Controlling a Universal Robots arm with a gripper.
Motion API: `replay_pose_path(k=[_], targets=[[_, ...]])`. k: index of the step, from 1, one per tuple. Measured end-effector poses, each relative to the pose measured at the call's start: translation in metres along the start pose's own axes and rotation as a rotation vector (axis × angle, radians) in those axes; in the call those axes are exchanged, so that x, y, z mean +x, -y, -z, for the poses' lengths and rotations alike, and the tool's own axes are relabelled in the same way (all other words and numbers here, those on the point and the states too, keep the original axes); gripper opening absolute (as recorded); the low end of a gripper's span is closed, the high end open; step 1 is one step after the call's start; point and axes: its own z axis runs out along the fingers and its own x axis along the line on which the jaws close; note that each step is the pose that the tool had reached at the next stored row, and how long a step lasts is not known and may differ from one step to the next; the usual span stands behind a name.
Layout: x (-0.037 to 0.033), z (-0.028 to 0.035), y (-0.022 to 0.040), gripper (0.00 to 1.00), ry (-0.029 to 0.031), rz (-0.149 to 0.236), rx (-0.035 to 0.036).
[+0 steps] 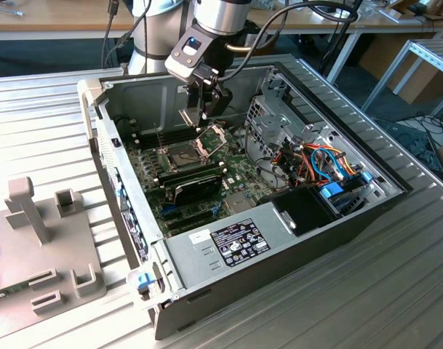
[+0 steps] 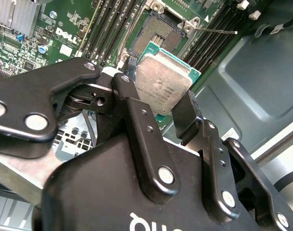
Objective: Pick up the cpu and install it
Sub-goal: 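Place the cpu into insertion slot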
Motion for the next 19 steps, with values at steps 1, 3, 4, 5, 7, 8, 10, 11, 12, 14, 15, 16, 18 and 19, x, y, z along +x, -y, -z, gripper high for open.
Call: replay_pose_path(k=[1, 3, 4, 5, 7, 8, 10, 11, 12, 14, 15, 16, 18, 19], targets=[[0.0, 0.0, 0.0, 0.55, 0.0, 0.0, 0.0], [0.0, -0.0001, 0.0, 0.55, 0.0, 0.0, 0.0], [0.0, -0.0006, 0.0, 0.55, -0.0003, 0.0, -0.0002], [0.0, -0.0011, 0.0, 0.55, -0.0003, 0.0, -0.0002], [0.0, -0.002, -0.0001, 0.55, 0.0001, 0.0, 0.0001], [-0.0001, -0.002, 0.0, 0.55, 0.0002, 0.0, 0.0001], [-0.0001, -0.0022, -0.0001, 0.55, 0.0, 0.0, 0.0], [-0.0001, -0.0022, -0.0001, 0.55, 0.0, 0.0, 0.0], [-0.0001, -0.0023, -0.0001, 0.55, 0.0, 0.0, 0.0], [-0.0001, -0.0048, -0.0001, 0.55, 0.0, 0.0, -0.0001], [-0.0002, -0.0067, -0.0002, 0.55, -0.0001, 0.0, 0.0], [-0.0002, -0.0085, -0.0003, 0.55, -0.0001, 0.0, -0.0001], [-0.0004, -0.0141, -0.0004, 0.55, 0.0003, 0.0, 0.0], [-0.0004, -0.016, -0.0004, 0.55, 0.0003, 0.0, 0.0]])
